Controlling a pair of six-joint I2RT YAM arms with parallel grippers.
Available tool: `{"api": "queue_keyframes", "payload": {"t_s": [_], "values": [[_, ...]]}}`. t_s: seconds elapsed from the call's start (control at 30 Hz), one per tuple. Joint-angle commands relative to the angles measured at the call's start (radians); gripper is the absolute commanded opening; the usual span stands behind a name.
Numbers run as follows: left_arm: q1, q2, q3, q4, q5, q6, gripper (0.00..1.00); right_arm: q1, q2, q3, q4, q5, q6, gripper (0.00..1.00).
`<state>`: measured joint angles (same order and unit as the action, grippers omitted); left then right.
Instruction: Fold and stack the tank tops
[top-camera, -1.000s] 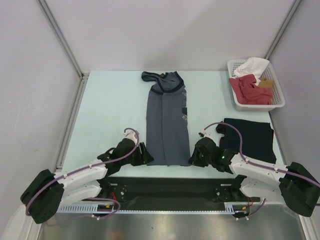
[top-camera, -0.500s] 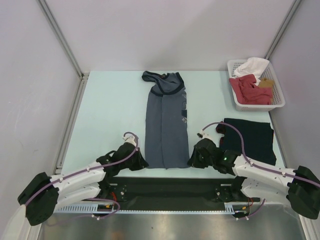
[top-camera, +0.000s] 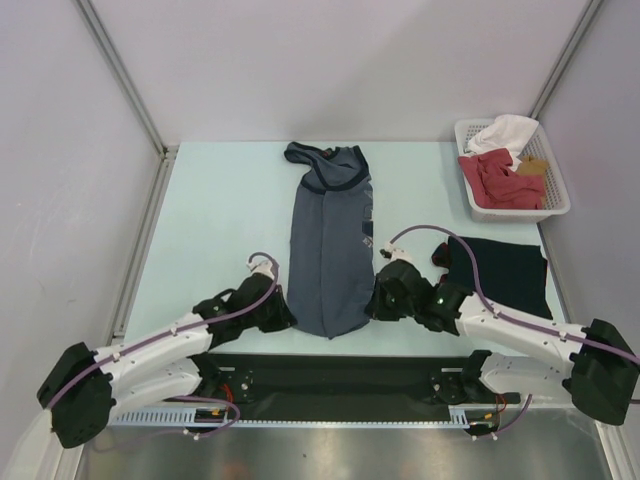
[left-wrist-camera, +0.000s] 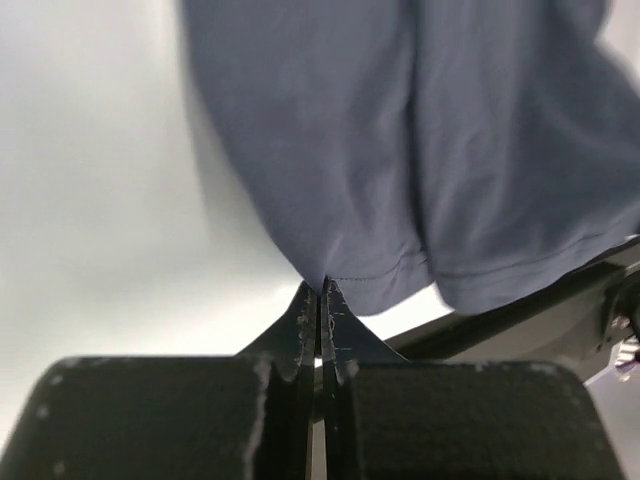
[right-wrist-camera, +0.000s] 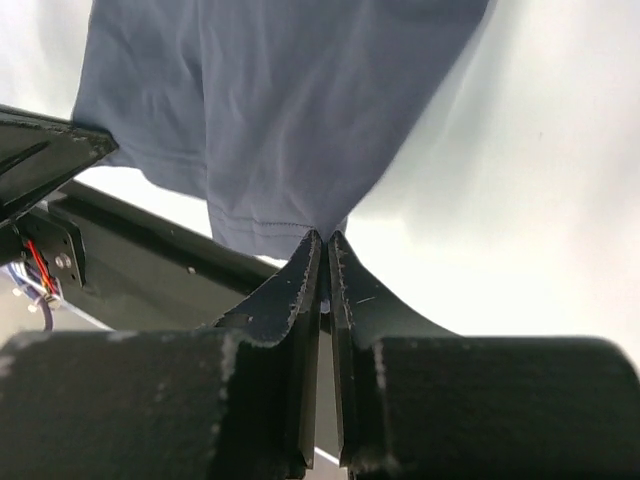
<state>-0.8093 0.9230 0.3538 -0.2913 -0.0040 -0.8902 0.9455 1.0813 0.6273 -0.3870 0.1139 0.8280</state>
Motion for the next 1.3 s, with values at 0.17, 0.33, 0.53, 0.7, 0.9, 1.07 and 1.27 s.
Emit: {"api": "queue_keyframes", "payload": {"t_s": [0.17,0.33,0.53,0.7,0.9,1.07,1.27], "values": [[0.031,0.112,0.234,-0.062,-0.102,0.091,0.0,-0.103,0.065,0.133,0.013,-0.013,-0.116,0.09],[0.081,0.142,0.278,-0.048,-0.096,0.117,0.0,-0.18,0.109,0.192,0.008,-0.048,-0.167,0.09],[0.134,0.192,0.339,-0.039,-0.094,0.157,0.0,-0.244,0.157,0.262,0.02,-0.077,-0.21,0.09],[0.183,0.257,0.438,-0.042,-0.108,0.192,0.0,-0.315,0.203,0.337,0.02,-0.1,-0.245,0.09],[0.274,0.344,0.563,-0.029,-0.103,0.229,0.0,-0.362,0.34,0.494,0.019,-0.1,-0.308,0.09],[0.36,0.486,0.687,0.023,-0.08,0.255,0.0,-0.413,0.511,0.668,0.027,-0.082,-0.352,0.08],[0.394,0.684,0.832,0.057,-0.051,0.289,0.0,-0.473,0.666,0.773,0.048,-0.097,-0.357,0.07]]}}
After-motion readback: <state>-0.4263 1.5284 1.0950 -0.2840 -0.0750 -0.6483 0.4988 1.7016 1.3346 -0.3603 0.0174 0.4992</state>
